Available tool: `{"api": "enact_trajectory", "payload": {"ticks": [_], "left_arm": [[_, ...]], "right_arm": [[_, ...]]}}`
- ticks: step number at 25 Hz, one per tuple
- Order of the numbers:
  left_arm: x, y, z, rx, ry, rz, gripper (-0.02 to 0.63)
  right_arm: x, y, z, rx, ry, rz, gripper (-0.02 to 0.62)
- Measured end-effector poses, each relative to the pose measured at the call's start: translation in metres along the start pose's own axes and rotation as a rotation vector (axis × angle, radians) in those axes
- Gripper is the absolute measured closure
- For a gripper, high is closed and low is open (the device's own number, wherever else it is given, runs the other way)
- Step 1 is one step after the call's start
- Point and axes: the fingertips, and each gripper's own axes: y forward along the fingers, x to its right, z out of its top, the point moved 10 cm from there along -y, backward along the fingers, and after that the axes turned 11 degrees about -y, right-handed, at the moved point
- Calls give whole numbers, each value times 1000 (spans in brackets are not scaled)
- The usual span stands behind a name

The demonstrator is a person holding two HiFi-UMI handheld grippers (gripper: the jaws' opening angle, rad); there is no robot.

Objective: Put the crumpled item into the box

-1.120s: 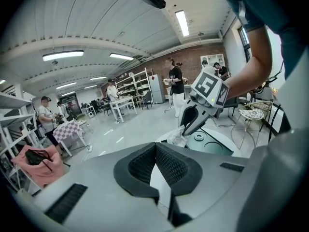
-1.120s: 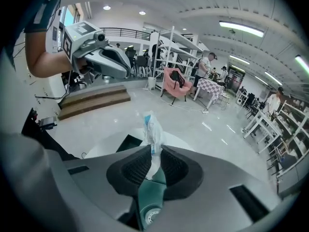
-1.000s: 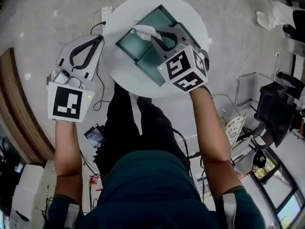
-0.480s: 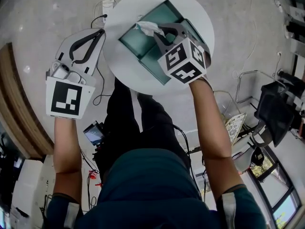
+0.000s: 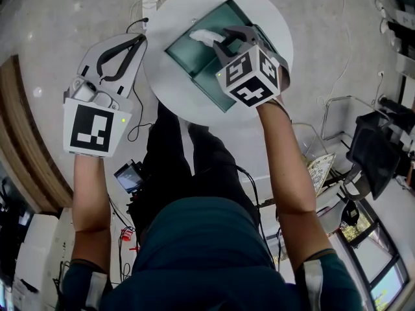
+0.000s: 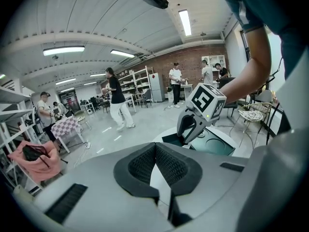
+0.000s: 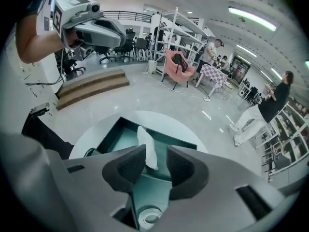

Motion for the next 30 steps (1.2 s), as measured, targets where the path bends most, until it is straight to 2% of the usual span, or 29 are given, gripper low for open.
{"api": "enact_trajectory", "payload": {"ticks": [11,20,25,30], "left_arm": [[3,-21,22,26,35,7,588],[16,-67,68,72,71,33,588],[24,-95,96,100,104,47,588],[32,-121,126,146,133,65,588]], "right_arm": [[12,-39,20,44,-6,-97,453],[17,-119,45,120,-1,-179,456],[21,-177,65,201,-5,-233,528],[24,-235,83,290,-20,-278,543]]}}
